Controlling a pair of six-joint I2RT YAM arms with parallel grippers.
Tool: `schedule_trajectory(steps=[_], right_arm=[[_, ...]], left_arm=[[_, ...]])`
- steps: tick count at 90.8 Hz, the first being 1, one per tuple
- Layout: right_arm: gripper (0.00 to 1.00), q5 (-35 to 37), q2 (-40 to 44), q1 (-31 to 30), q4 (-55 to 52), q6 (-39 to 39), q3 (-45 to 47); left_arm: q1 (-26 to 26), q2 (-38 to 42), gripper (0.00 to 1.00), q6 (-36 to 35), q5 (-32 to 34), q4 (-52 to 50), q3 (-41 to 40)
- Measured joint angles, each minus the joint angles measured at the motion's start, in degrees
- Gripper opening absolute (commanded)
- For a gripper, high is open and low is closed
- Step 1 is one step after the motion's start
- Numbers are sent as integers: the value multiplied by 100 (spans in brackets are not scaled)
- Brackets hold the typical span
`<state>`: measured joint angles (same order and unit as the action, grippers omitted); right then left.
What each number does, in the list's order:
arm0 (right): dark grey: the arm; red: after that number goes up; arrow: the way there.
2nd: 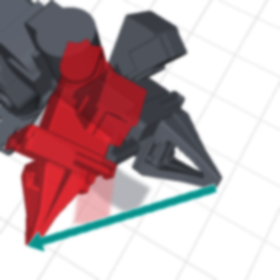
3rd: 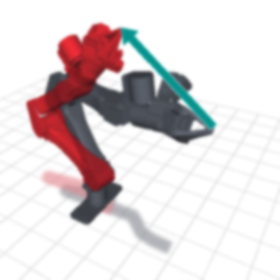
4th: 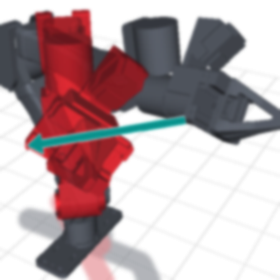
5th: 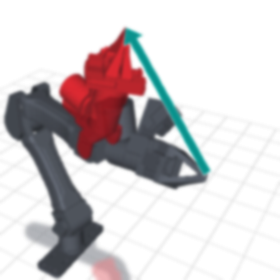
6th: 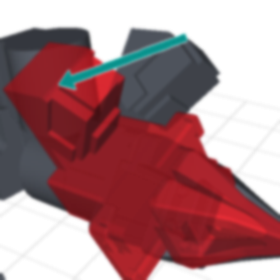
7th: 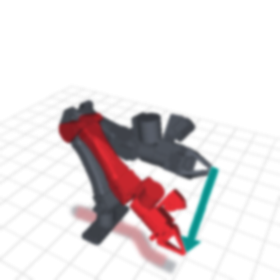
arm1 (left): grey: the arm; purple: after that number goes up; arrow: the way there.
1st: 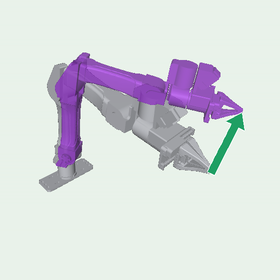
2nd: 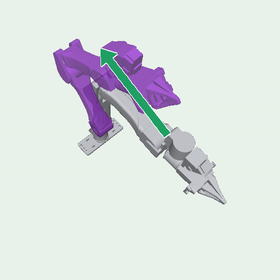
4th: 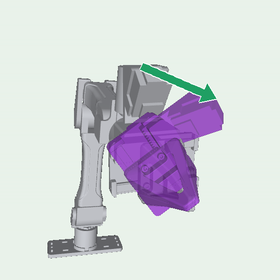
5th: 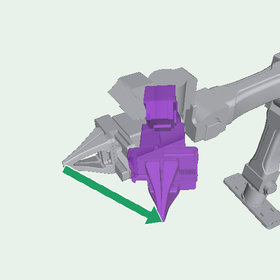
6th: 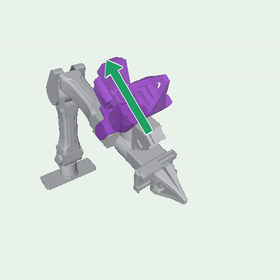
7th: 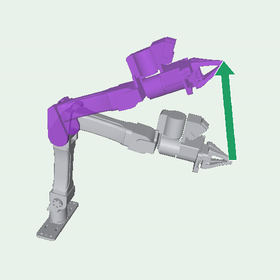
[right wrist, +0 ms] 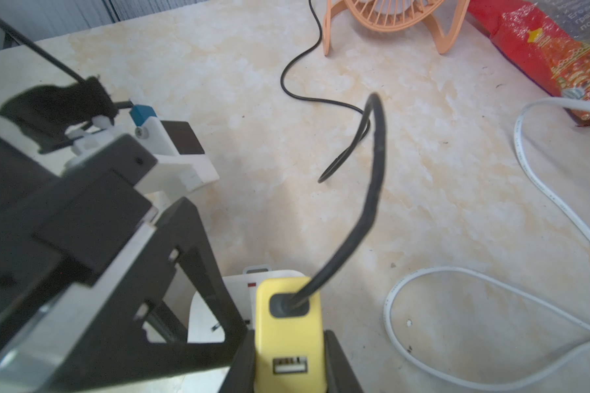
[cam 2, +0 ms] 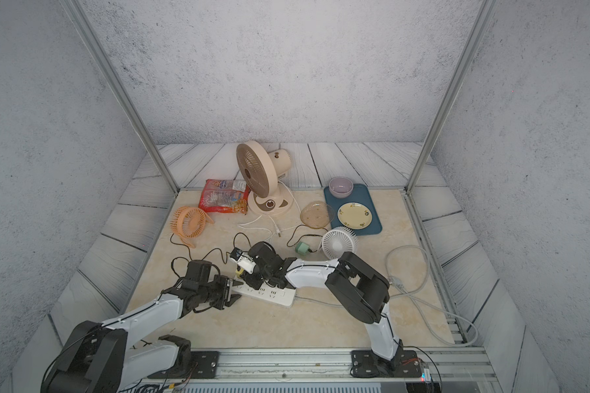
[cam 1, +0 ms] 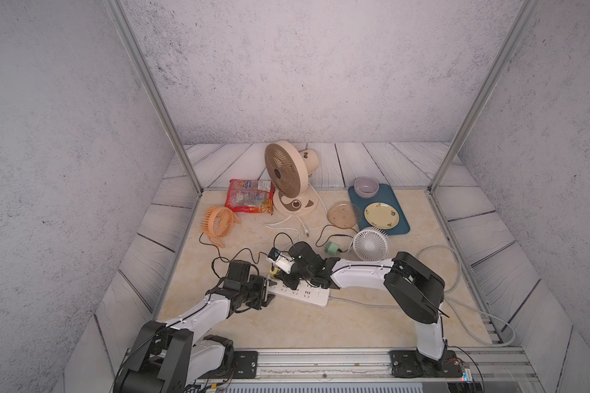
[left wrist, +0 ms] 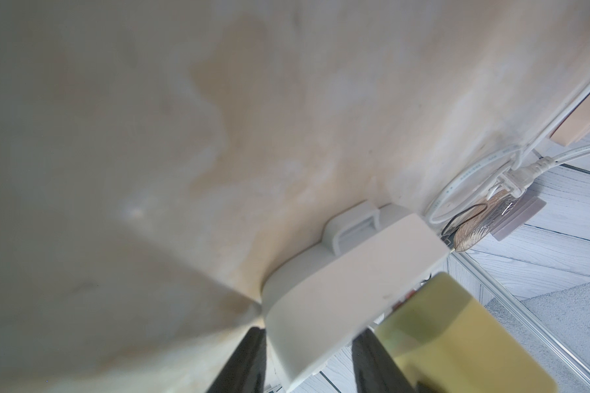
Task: Unplug the desk fan from the power strip
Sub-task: Remove the plug from the socket, then adjust the socket at the center of the board.
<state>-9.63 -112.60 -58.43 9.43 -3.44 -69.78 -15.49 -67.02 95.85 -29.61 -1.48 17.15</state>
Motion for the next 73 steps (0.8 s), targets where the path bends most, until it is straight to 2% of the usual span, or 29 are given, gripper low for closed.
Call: schedule_trajectory(steps=[19, 37, 53, 61, 73], right_arm=[[0, 116, 232, -13, 332, -33, 256], [0, 179, 903, -13, 1342, -63, 192], [0, 435, 813, 4, 1482, 66, -160], [0, 518, 531, 31, 1226, 291, -461], [0, 457, 24, 177, 691, 815, -997]], left_arm=[[0, -11, 46, 2, -31, 22, -13], [0, -26, 46, 2, -48, 33, -15], [0, -7, 47, -59, -11, -74, 48], [-13, 240, 53, -197, 190, -603, 214], [-11, 901, 62, -623, 863, -2358, 634]])
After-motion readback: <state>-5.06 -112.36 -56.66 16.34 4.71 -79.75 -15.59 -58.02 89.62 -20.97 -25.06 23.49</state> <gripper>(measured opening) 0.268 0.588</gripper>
